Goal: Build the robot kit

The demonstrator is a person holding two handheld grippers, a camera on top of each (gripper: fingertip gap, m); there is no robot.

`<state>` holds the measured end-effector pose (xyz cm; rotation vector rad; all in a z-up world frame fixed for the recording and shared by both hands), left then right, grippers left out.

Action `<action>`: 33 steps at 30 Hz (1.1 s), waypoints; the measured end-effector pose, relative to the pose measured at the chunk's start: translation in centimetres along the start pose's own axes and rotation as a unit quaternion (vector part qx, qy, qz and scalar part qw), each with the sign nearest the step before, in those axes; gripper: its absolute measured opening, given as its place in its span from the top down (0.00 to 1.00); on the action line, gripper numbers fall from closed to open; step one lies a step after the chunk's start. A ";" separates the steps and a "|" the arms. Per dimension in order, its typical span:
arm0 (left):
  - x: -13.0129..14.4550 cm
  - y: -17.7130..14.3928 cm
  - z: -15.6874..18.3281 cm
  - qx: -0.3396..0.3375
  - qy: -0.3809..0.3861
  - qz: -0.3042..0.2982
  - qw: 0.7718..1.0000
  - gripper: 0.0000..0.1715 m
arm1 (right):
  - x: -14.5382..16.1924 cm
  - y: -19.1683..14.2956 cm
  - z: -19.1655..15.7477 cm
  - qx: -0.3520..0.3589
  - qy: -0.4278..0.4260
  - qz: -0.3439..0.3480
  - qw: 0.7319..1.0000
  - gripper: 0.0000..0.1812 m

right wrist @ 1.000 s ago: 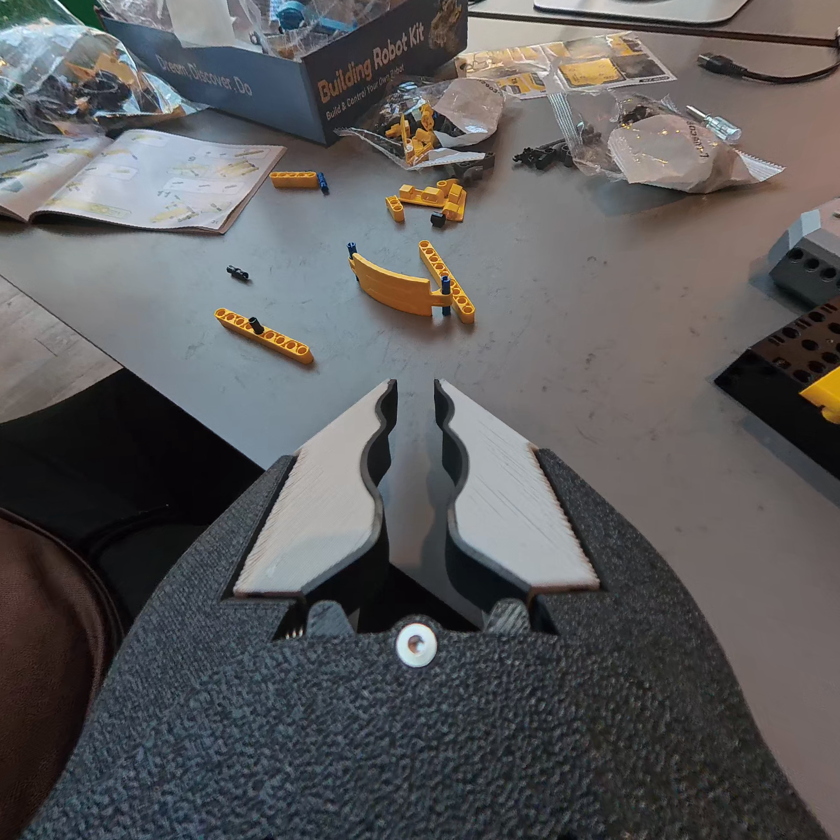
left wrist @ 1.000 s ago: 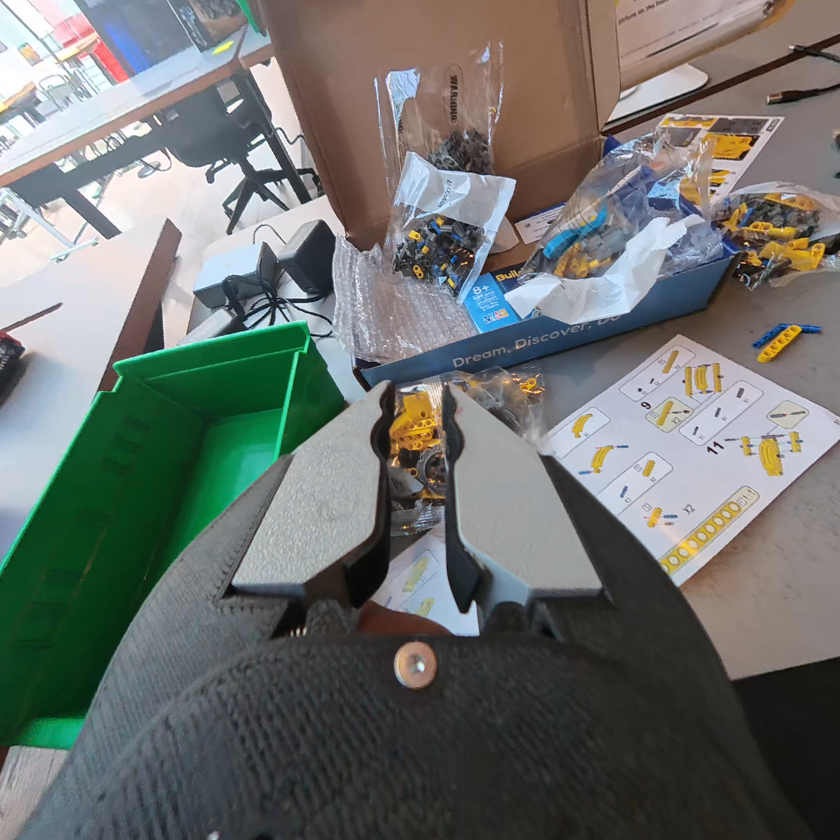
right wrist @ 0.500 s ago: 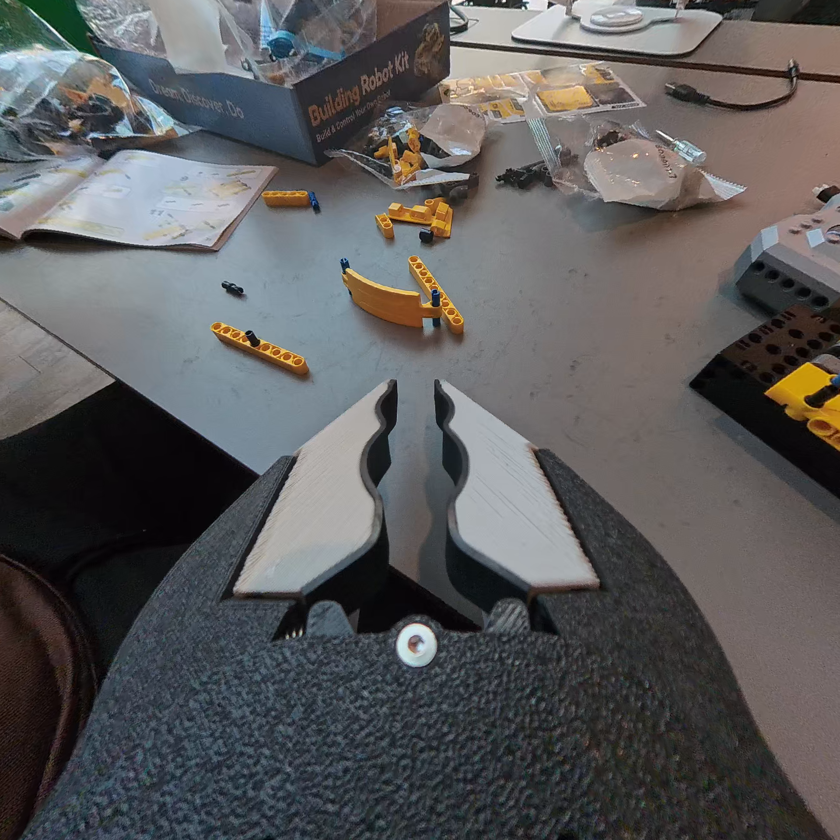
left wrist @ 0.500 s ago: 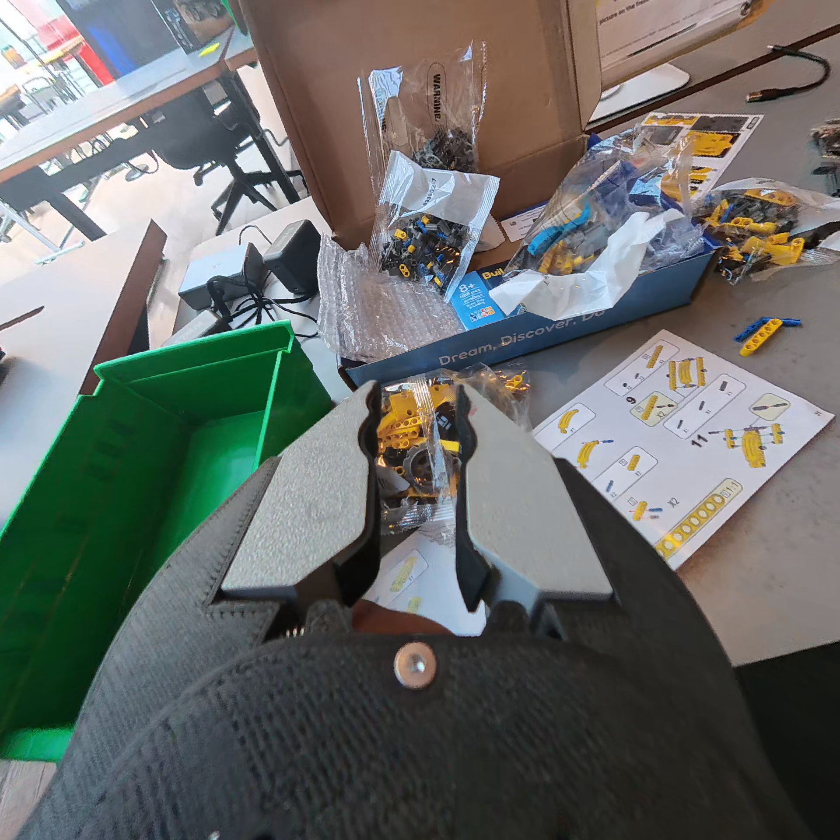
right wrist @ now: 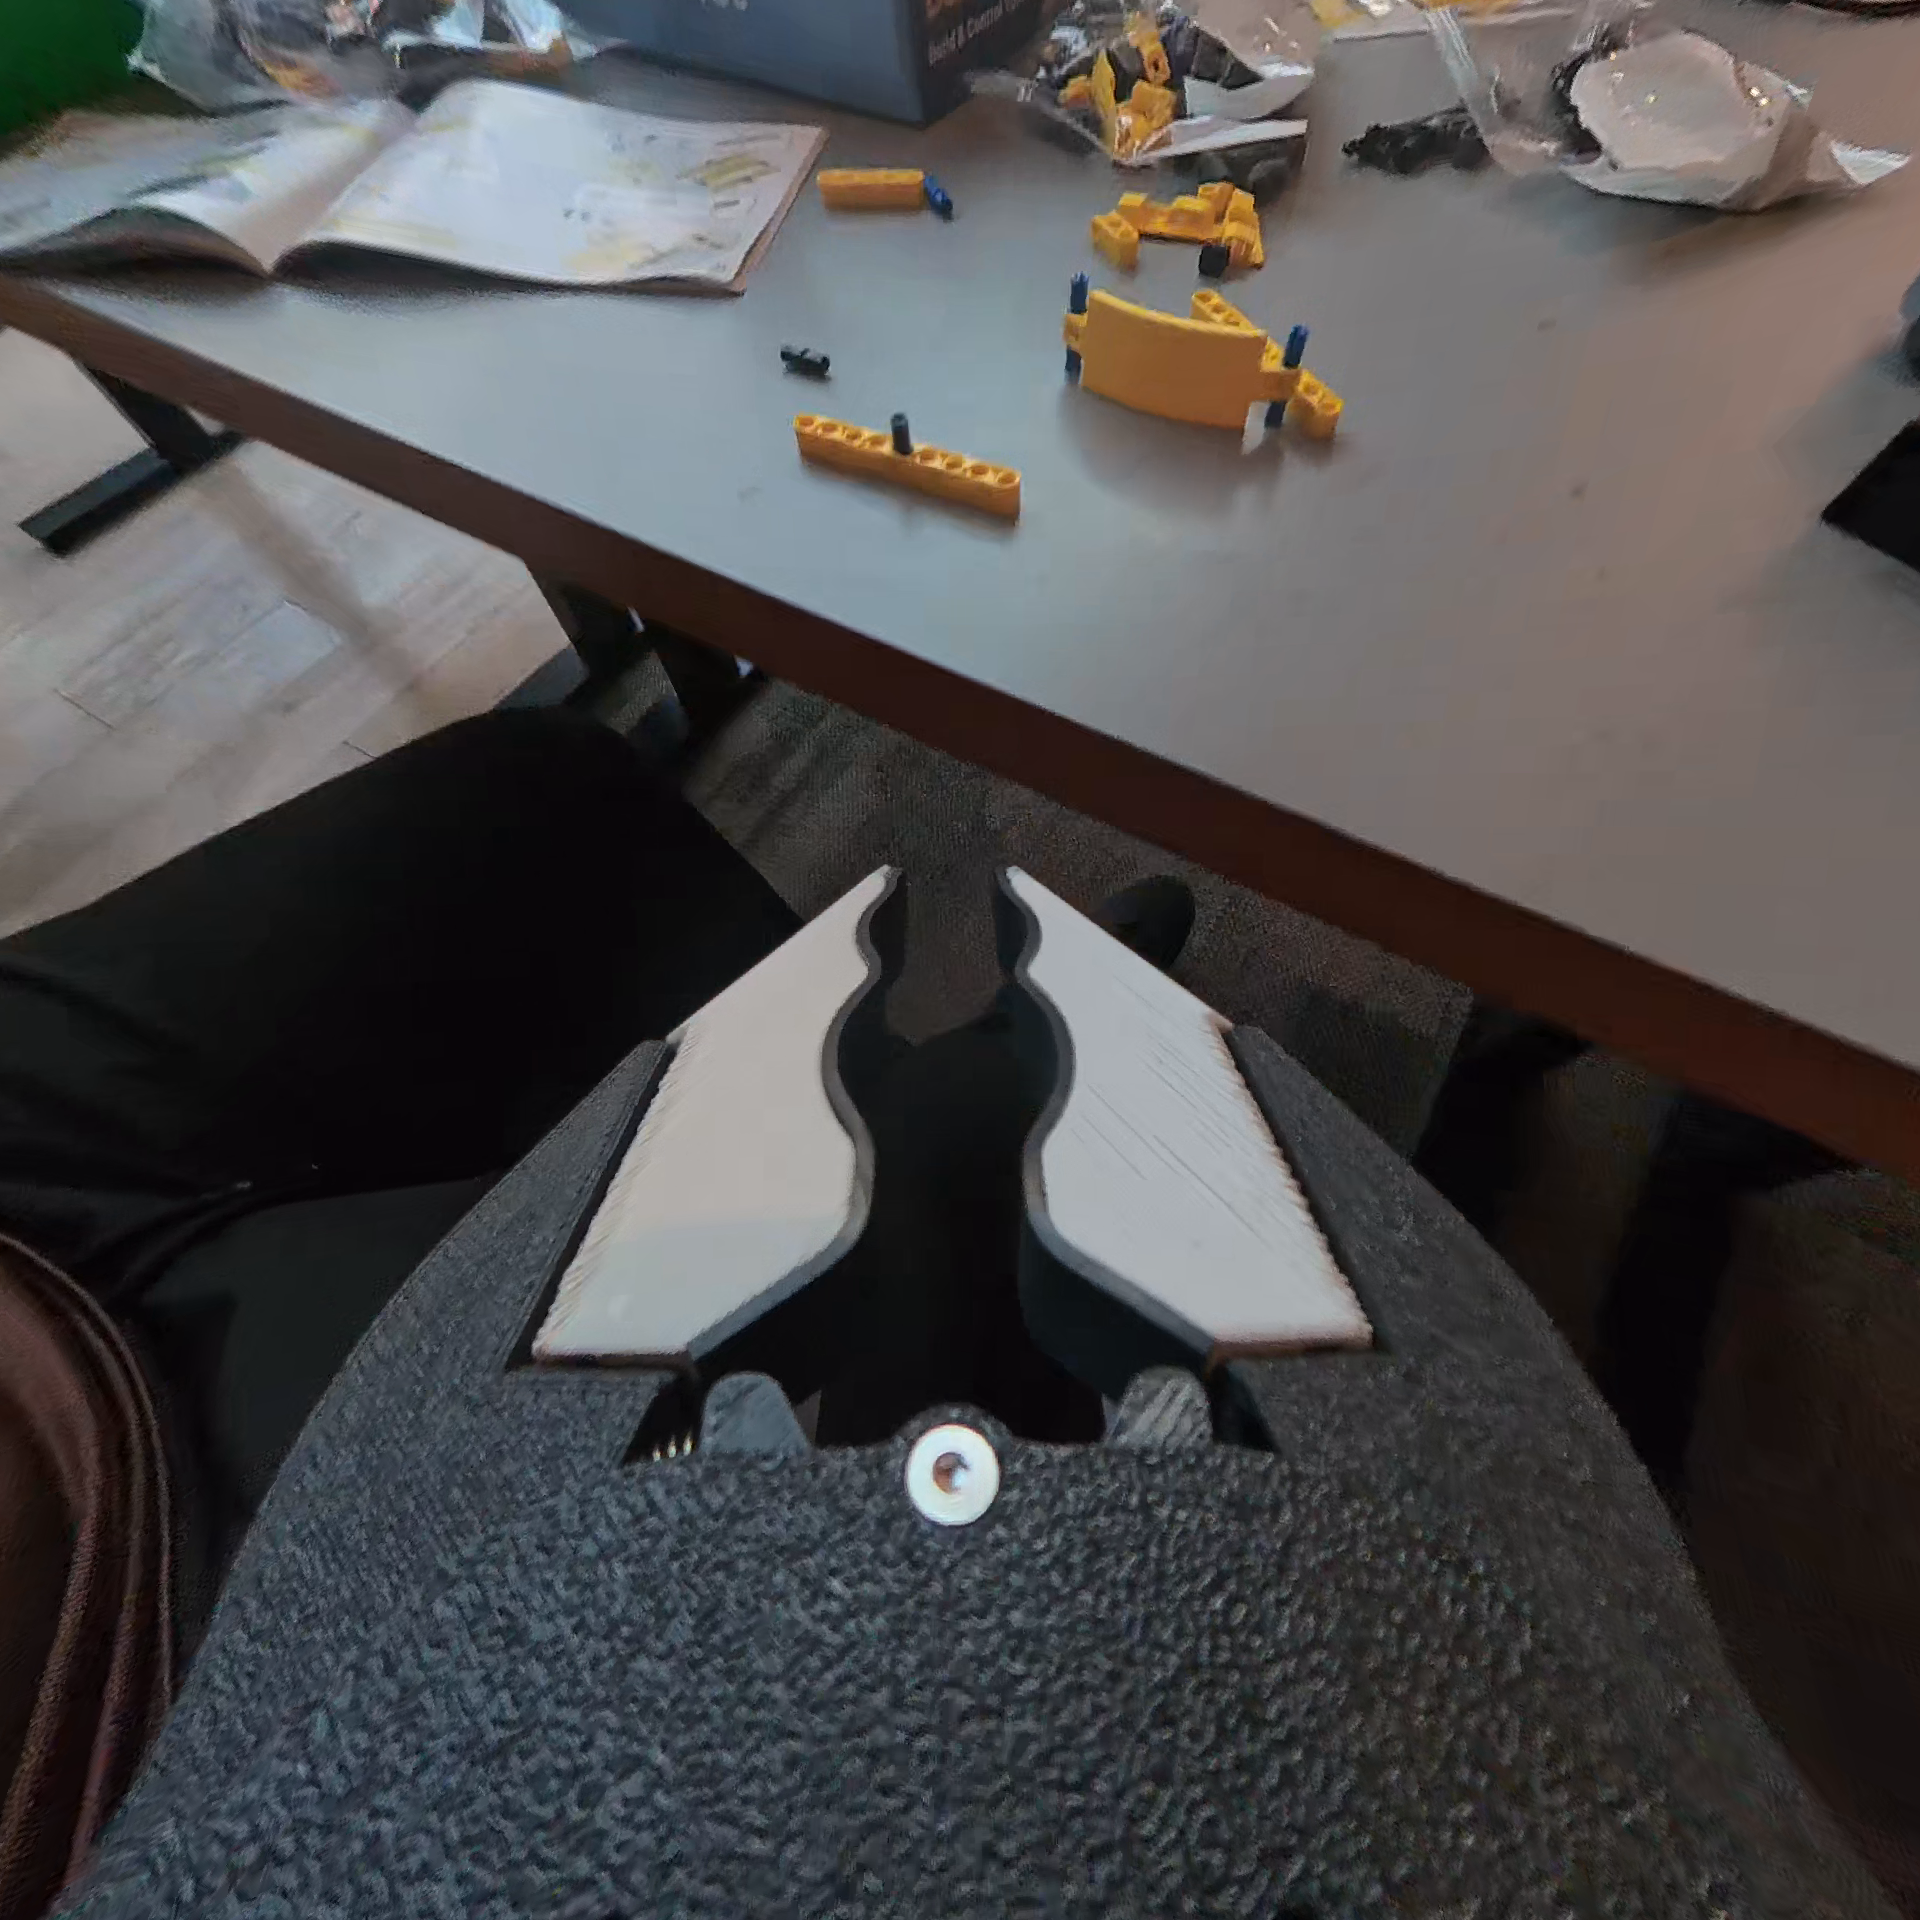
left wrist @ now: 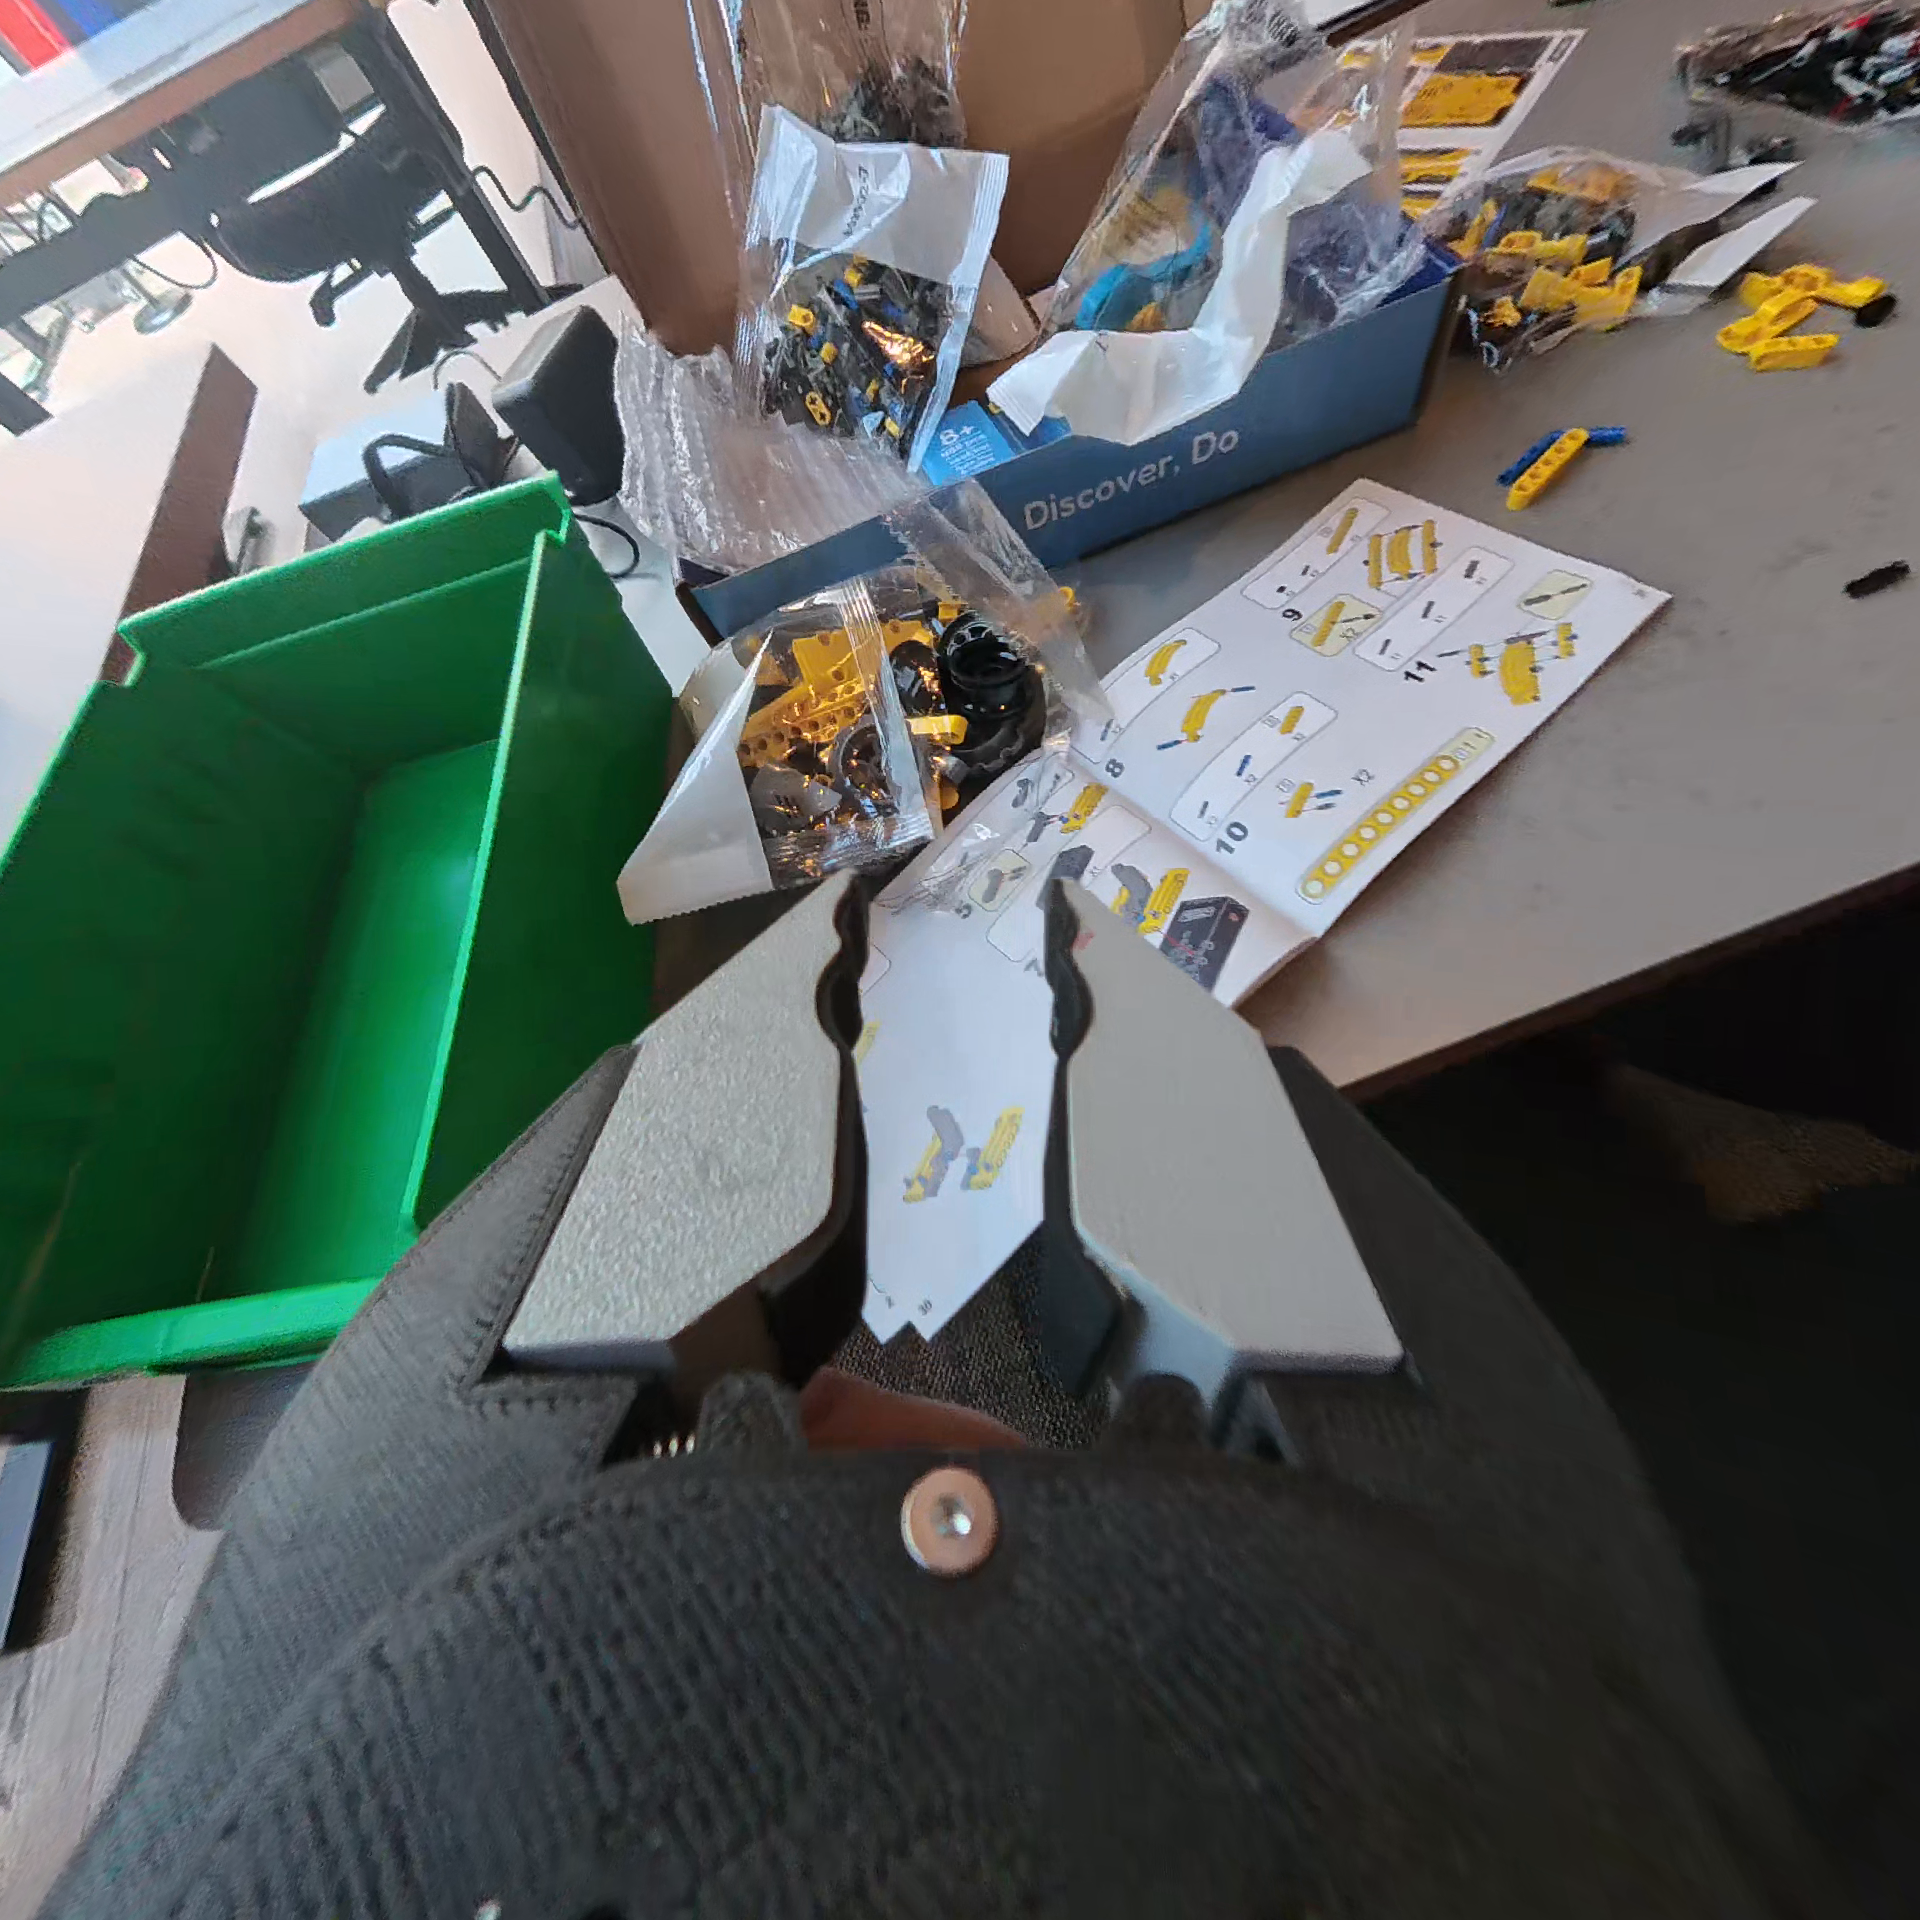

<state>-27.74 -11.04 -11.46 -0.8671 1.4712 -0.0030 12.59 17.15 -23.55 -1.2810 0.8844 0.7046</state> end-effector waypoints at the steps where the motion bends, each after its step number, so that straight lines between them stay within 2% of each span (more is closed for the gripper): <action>1: -0.1 -0.7 0.4 0.006 -0.001 0.007 1.000 0.82 | 0.7 -1.0 -0.5 0.010 -0.005 -0.005 1.000 0.91; 5: -0.8 -2.6 3.1 0.035 0.019 0.031 0.999 0.82 | 2.3 -5.1 -2.0 0.041 0.019 0.009 0.999 0.91; 12: 0.3 -3.9 9.2 0.088 0.091 0.022 0.992 0.81 | 5.2 -10.9 -4.6 0.061 0.071 0.016 0.995 0.89; 17: 1.1 -4.7 12.2 0.124 0.110 0.018 0.986 0.82 | 8.2 -12.6 -8.2 0.044 0.075 -0.038 0.996 0.87; 21: 1.5 -5.1 15.0 0.154 0.131 0.015 0.979 0.82 | 11.0 -15.1 -11.3 0.057 0.065 -0.085 0.993 0.86; 28: 3.1 -6.1 21.6 0.229 0.183 0.006 0.956 0.82 | 14.9 -22.1 -15.5 0.114 0.127 -0.086 0.982 0.86; 33: 3.2 -8.3 27.0 0.288 0.223 0.026 0.931 0.81 | 17.3 -27.3 -18.6 0.172 0.163 -0.079 0.968 0.86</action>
Point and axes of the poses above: each gripper's, where its closed fingertips meet, y out along the fingers, x out of its underside, z = x × y across the jaws, the point moved 5 cm from there along -y, back along the fingers, and after that the axes turned 8 degrees about -y, right-handed, at the moved point
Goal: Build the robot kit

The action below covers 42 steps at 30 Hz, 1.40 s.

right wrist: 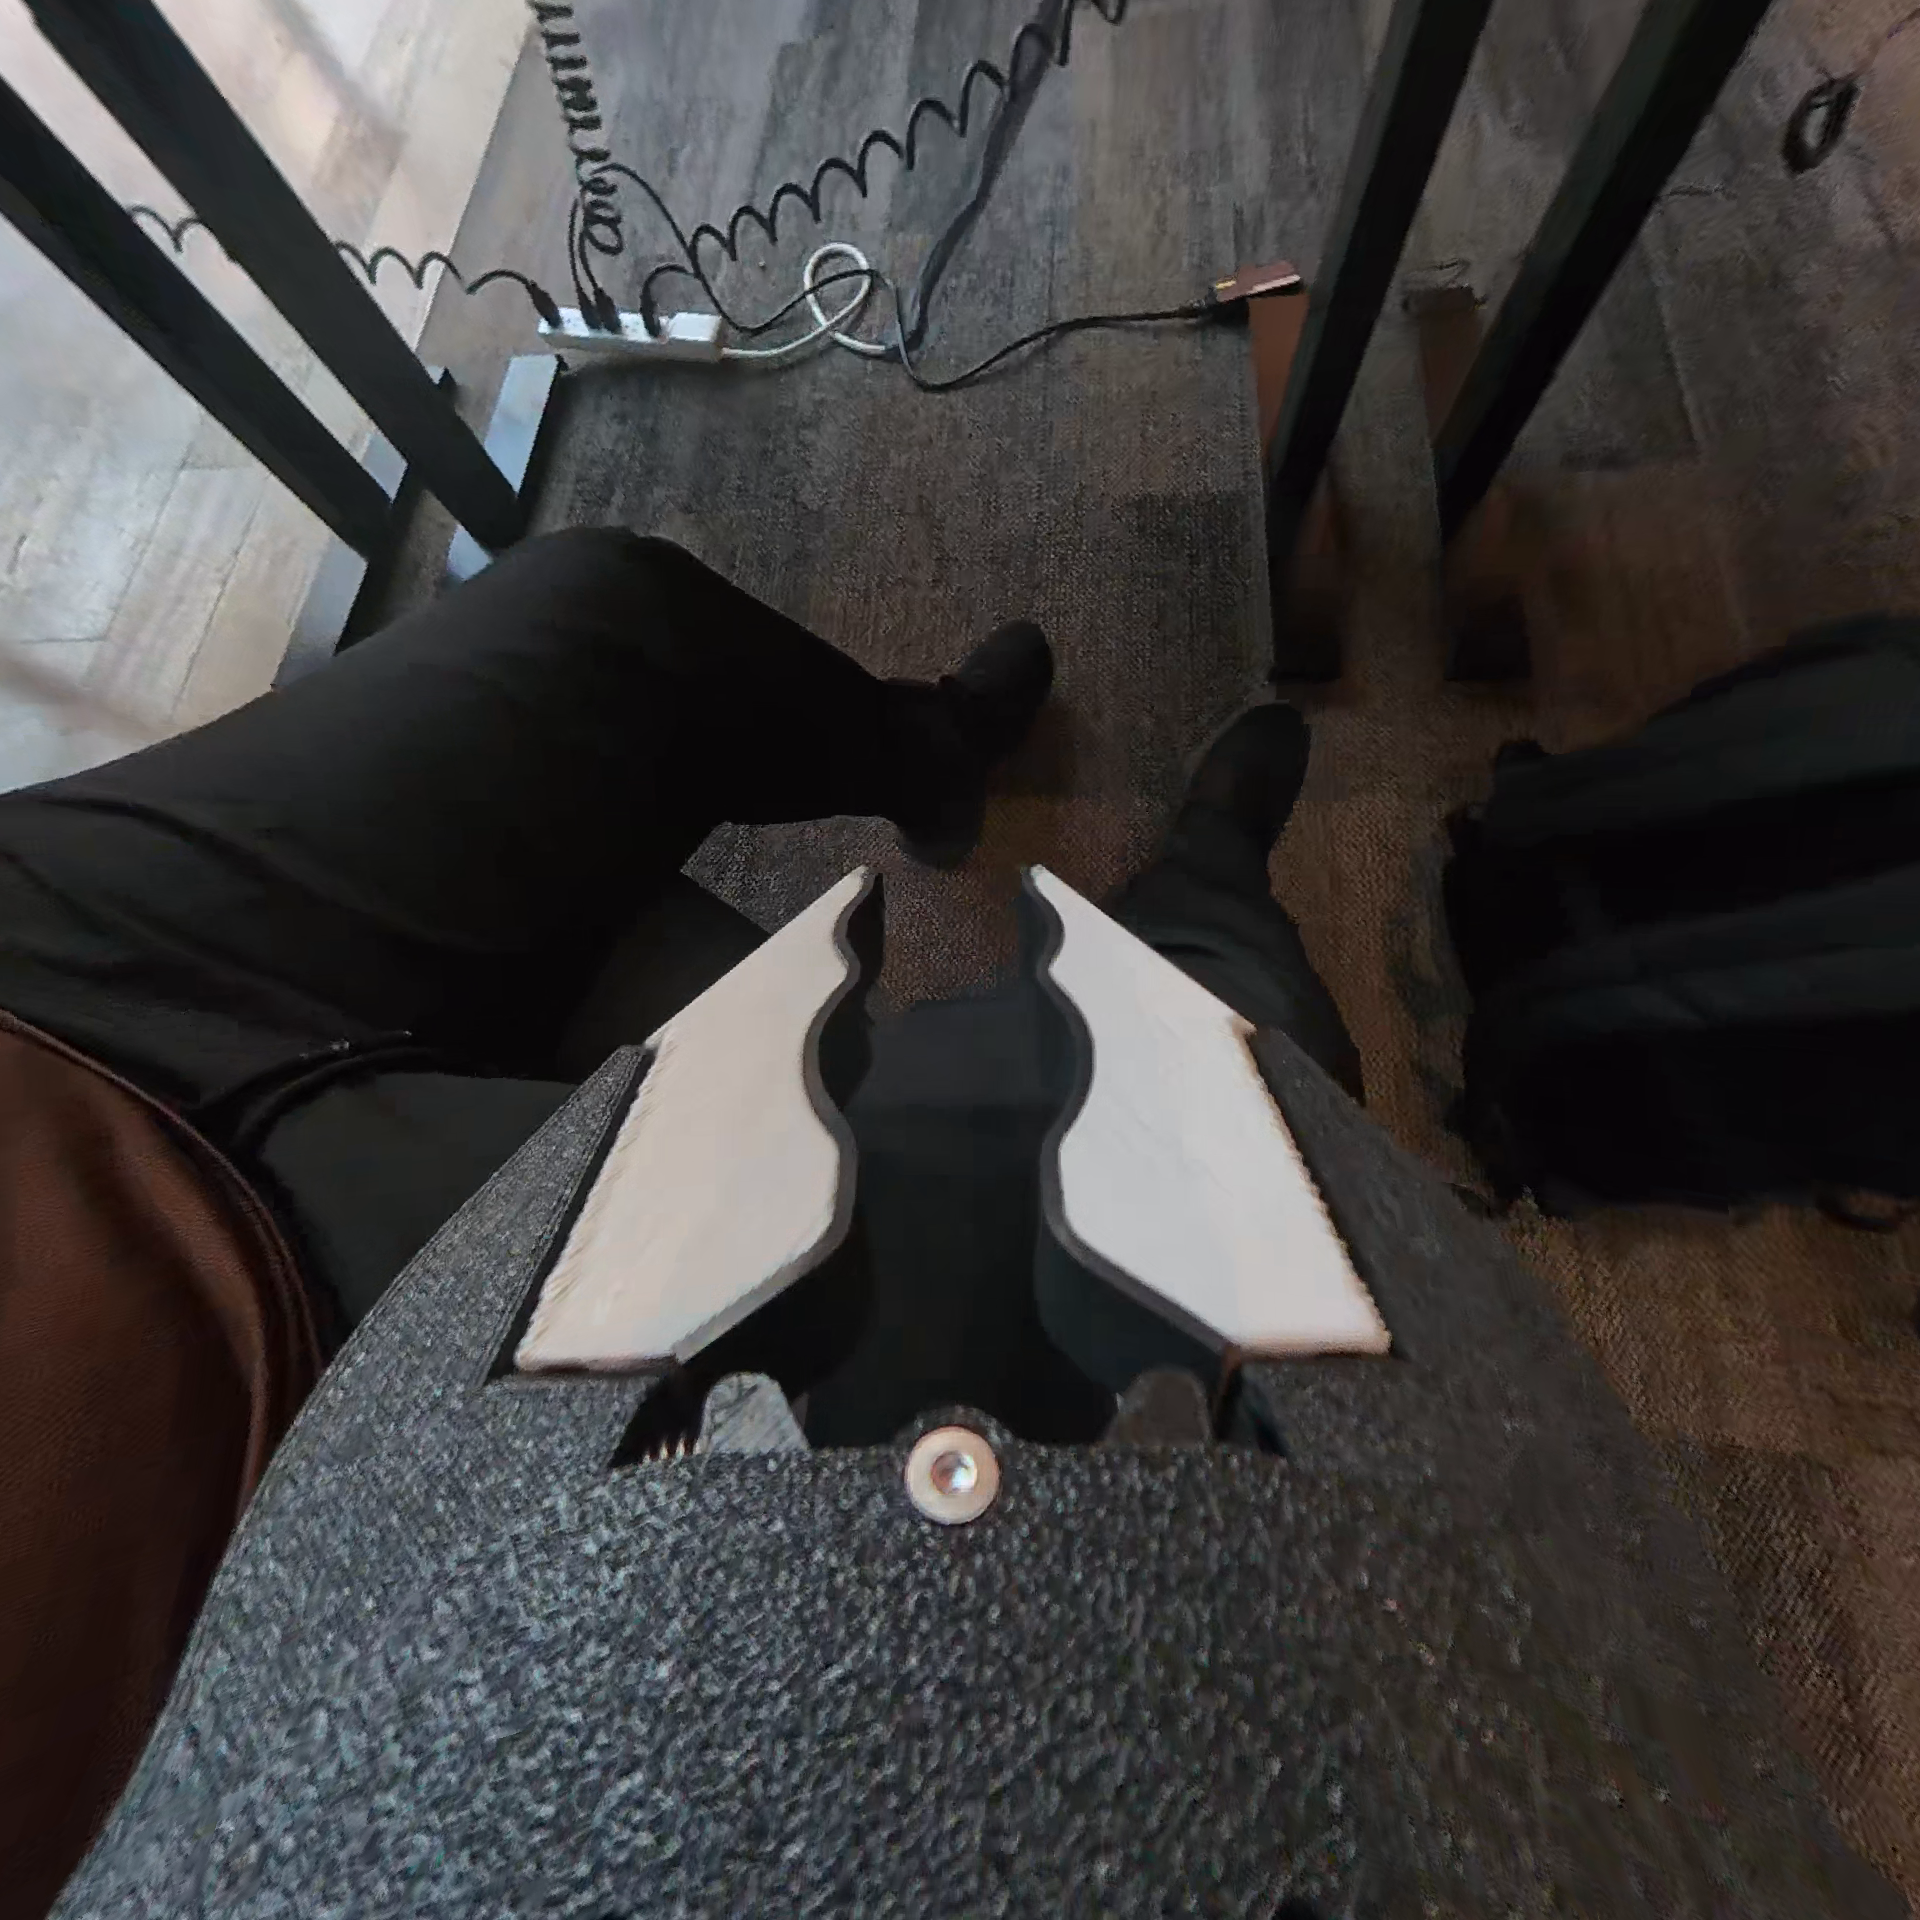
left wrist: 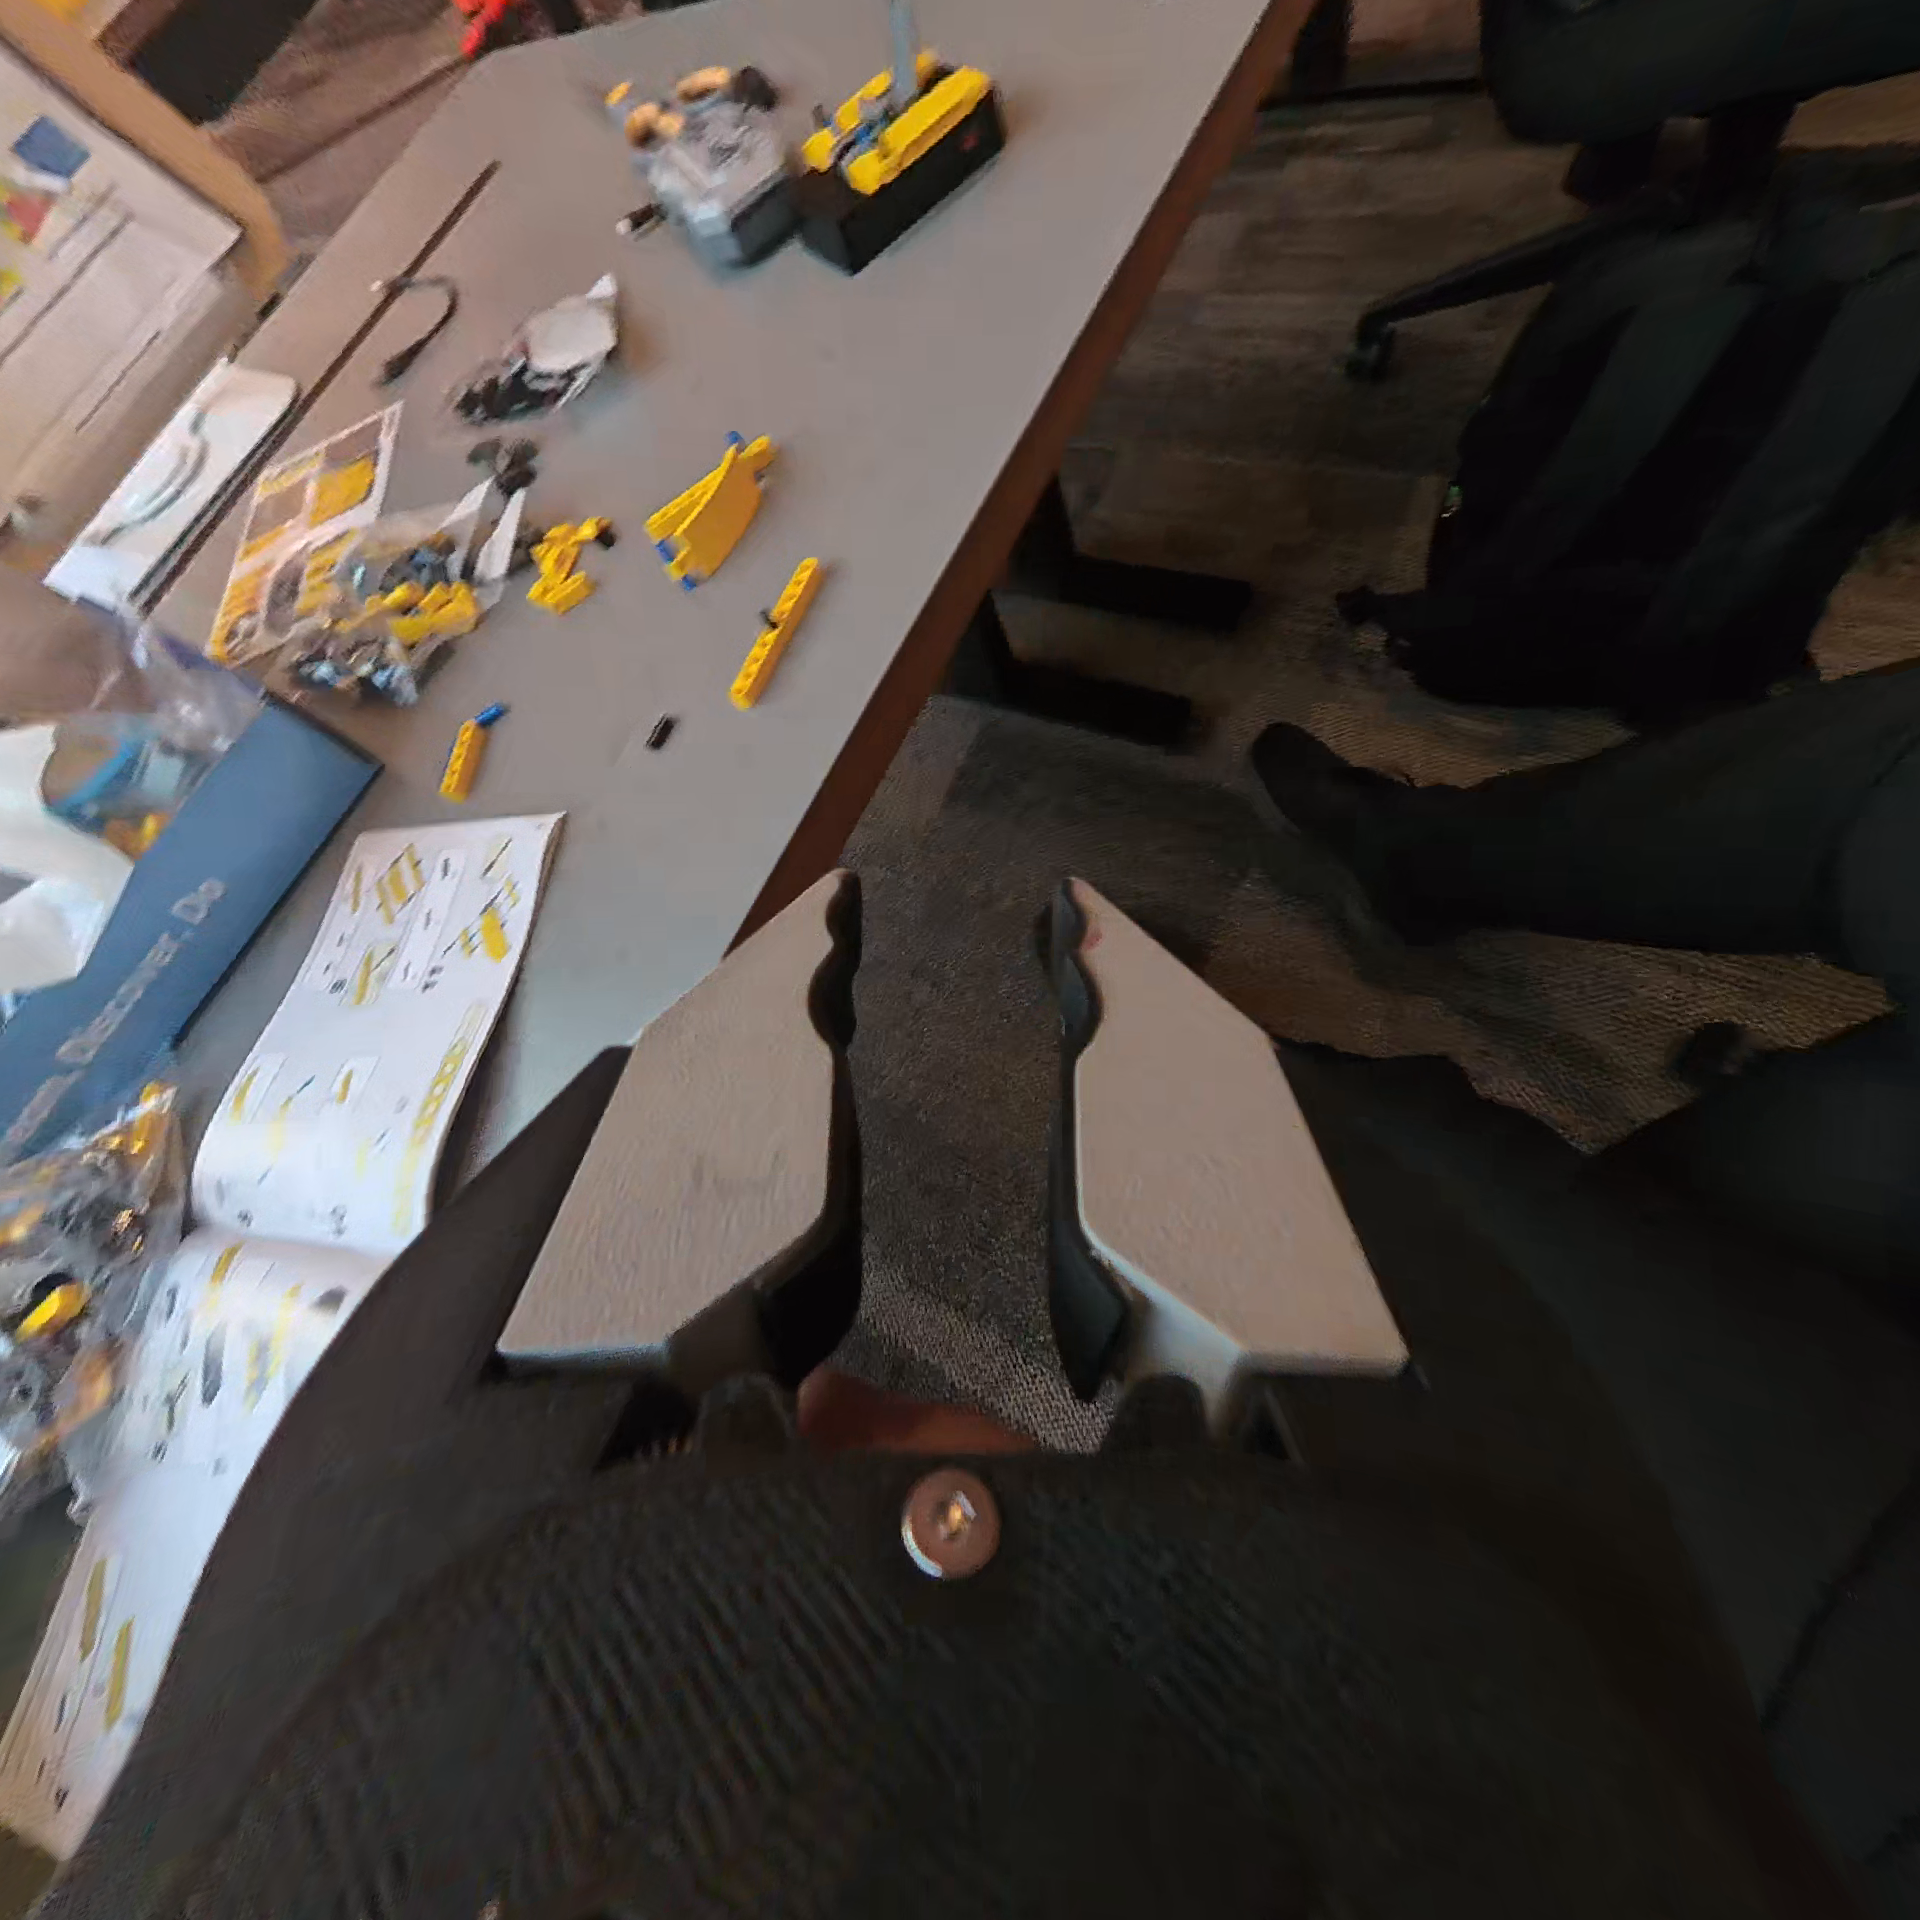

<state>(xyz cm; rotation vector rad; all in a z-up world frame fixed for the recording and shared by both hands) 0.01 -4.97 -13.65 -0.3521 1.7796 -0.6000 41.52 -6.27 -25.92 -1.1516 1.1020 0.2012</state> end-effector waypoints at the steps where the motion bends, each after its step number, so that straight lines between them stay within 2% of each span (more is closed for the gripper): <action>1: -0.6 0.2 1.2 0.014 0.011 0.004 1.000 0.80 | 0.7 -1.0 0.0 0.012 0.007 0.002 1.000 0.86; 7: -4.2 2.0 9.2 0.109 0.070 0.035 0.991 0.78 | 4.0 -6.2 0.2 0.082 0.052 0.019 0.995 0.86; 9: -5.2 3.0 13.3 0.171 0.072 0.046 0.982 0.77 | 5.0 -7.7 0.4 0.104 0.072 0.025 0.992 0.86; 11: -5.4 4.5 18.6 0.260 0.073 0.046 0.962 0.77 | 6.0 -9.1 0.7 0.127 0.092 0.030 0.987 0.86; 15: -1.8 9.1 29.5 0.402 0.101 0.016 0.910 0.78 | 8.3 -12.0 1.4 0.177 0.126 0.034 0.976 0.86; 18: 1.8 11.4 34.9 0.457 0.131 -0.029 0.879 0.80 | 9.1 -14.7 1.8 0.235 0.131 0.060 0.961 0.87; 20: 2.5 11.6 37.5 0.480 0.158 -0.028 0.863 0.80 | 9.7 -16.0 1.9 0.264 0.140 0.072 0.952 0.85; 22: 2.9 12.9 39.1 0.451 0.210 -0.019 0.868 0.77 | 10.9 -16.5 1.6 0.270 0.160 0.060 0.947 0.82; 25: 3.5 14.7 41.0 0.426 0.256 -0.013 0.867 0.76 | 13.1 -16.5 1.4 0.296 0.186 0.004 0.937 0.71; 28: 3.8 16.2 42.7 0.415 0.284 -0.027 0.864 0.75 | 15.6 -17.2 1.3 0.354 0.195 -0.076 0.912 0.70; 30: 3.3 16.4 44.0 0.419 0.276 -0.027 0.865 0.75 | 17.1 -17.9 0.8 0.378 0.216 -0.107 0.894 0.68; 32: 2.8 16.3 45.3 0.429 0.263 -0.020 0.864 0.75 | 18.1 -18.9 0.4 0.392 0.237 -0.113 0.882 0.61; 35: 2.1 16.4 46.7 0.436 0.240 0.021 0.867 0.79 | 19.4 -20.5 0.2 0.409 0.273 -0.095 0.866 0.59; 37: 1.9 16.7 47.3 0.437 0.231 0.027 0.869 0.78 | 21.0 -21.7 0.4 0.423 0.308 -0.090 0.847 0.59; 42: 1.8 17.4 49.1 0.479 0.208 0.035 0.852 0.79 | 25.6 -25.0 2.1 0.471 0.408 -0.053 0.780 0.57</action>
Point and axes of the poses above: each gripper's, where its closed fingertips meet, y out along the fingers, x out of its underside, z = x × y across the jaws, the point moved 5 cm from there along -y, back along the fingers, and after that the axes turned 8 degrees about -y, right-handed, at the moved point
